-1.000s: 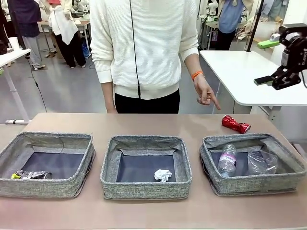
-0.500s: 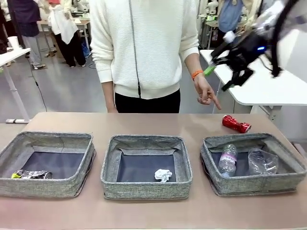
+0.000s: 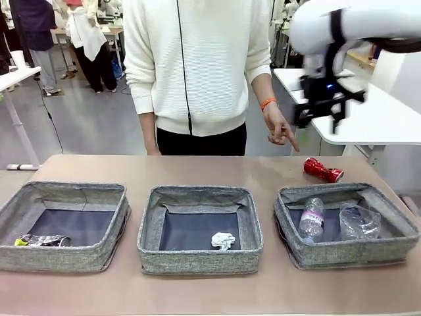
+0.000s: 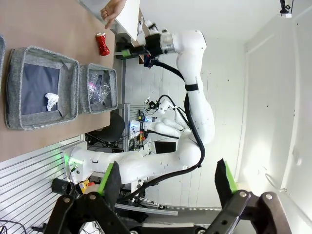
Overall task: Sort the waste into the appropriate baskets.
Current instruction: Pick up the waste item pointed out by the person.
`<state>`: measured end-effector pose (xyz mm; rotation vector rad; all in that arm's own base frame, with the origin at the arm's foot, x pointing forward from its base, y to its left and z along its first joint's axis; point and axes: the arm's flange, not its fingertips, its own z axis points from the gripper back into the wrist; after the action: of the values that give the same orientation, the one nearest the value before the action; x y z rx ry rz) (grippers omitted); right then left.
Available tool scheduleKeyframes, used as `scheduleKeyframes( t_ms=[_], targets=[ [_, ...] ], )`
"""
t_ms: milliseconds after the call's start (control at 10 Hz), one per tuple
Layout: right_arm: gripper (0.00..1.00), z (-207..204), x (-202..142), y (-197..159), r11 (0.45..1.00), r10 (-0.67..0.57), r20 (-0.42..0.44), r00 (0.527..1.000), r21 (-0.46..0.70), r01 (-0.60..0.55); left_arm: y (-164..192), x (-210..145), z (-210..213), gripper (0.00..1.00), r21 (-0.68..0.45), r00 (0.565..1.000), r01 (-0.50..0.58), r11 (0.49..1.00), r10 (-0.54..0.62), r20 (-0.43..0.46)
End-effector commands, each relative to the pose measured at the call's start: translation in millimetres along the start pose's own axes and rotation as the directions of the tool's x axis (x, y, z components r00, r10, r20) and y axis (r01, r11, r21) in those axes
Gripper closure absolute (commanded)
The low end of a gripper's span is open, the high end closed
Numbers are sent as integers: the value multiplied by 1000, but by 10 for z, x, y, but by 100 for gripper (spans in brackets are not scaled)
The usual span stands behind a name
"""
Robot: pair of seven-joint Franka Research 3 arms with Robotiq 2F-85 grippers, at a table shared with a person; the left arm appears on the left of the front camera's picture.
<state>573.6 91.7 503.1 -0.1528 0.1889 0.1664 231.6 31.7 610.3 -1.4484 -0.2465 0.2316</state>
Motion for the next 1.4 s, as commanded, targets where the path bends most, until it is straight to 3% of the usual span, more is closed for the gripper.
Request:
scheduleKeyframes(
  t_ms=[0,100,200,300,400,500,600,700,800,900,1000,1100,1200,1300],
  targets=[
    [0,118,-752,-533,998,-66,62,996,2,66,-34,2,4,0,-15,1000,13,1000,-13,-2],
    [0,0,0,0,1000,0,0,1000,0,0,-34,2,4,0,-15,1000,13,1000,-13,-2],
    [0,0,0,0,1000,0,0,1000,0,0,-34,2,4,0,-15,1000,13,1000,-13,-2],
    [0,205,-492,-467,998,-50,17,999,-45,51,-34,2,4,0,-15,1000,13,1000,-13,-2],
    [0,162,-374,-510,965,263,143,954,-45,-259,-34,2,4,0,-15,1000,13,1000,-13,-2],
    [0,72,-215,-649,874,480,261,837,-63,-482,-34,2,4,0,-15,1000,13,1000,-13,-2],
    [0,-60,-100,-798,780,594,385,706,-60,-623,-34,2,4,0,-15,1000,13,1000,-13,-2],
    [0,-237,-50,-951,666,663,500,557,-55,-744,-34,2,4,0,-15,1000,13,1000,-13,-2],
    [0,-408,-18,-1078,584,628,625,463,16,-812,-34,2,4,0,-15,1000,13,1000,-13,-2],
    [0,-612,46,-1138,687,532,581,616,129,-715,-34,2,4,0,-15,1000,13,1000,-13,-2],
    [0,-748,91,-1102,729,452,609,651,167,-663,-34,2,4,0,-15,1000,13,1000,-13,-2],
    [0,-774,148,-1041,810,391,402,828,277,-517,-34,2,4,0,-15,1000,13,1000,-13,-2],
    [0,-637,119,-1127,797,482,577,659,24,-603,-34,2,4,0,-15,1000,13,1000,-13,-2],
    [0,-637,119,-1127,797,482,577,659,24,-603,-34,2,4,0,-15,1000,13,1000,-13,-2]
  ],
)
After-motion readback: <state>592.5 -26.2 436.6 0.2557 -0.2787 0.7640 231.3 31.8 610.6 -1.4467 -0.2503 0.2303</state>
